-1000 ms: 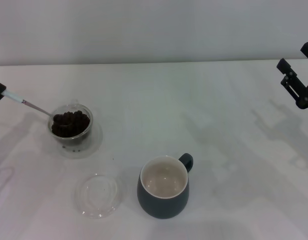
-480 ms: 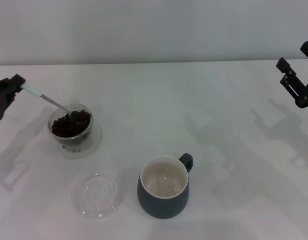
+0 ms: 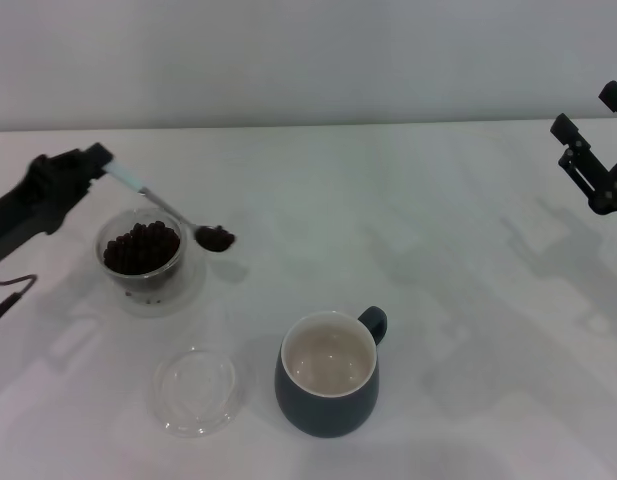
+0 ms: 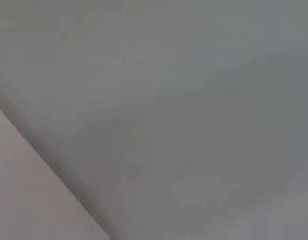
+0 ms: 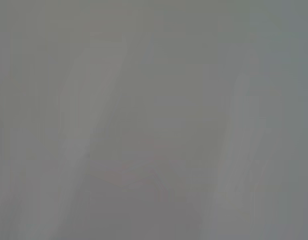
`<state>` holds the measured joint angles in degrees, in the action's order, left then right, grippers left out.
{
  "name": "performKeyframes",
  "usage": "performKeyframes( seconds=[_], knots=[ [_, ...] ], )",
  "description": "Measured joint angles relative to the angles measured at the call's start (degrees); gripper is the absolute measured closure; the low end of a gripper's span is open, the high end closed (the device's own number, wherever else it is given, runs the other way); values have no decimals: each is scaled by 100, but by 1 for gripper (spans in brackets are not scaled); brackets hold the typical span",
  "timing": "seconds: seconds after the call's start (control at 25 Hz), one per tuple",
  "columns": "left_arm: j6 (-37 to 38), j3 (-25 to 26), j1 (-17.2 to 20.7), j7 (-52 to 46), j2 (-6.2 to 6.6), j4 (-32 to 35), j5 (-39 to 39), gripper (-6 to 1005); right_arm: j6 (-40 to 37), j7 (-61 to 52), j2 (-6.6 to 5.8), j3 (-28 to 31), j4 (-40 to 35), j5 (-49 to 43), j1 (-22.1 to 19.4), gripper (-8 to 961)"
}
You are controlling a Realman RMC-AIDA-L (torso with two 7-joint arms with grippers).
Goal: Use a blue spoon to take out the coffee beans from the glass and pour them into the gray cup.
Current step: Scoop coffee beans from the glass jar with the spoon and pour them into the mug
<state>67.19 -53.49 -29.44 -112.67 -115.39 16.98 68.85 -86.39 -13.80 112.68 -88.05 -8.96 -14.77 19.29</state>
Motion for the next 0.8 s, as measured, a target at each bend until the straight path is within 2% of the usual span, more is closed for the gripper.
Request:
performKeyframes(
  seconds=[0.44,0.8],
  knots=[
    [63,-290,-259,-29,-128,-31,62,872,17,0,5,8,-32,43,4,350],
    [139,-576,-384,-135,-222,-39,130,872,194,-3,9,478,-85,45,48,350]
  ],
)
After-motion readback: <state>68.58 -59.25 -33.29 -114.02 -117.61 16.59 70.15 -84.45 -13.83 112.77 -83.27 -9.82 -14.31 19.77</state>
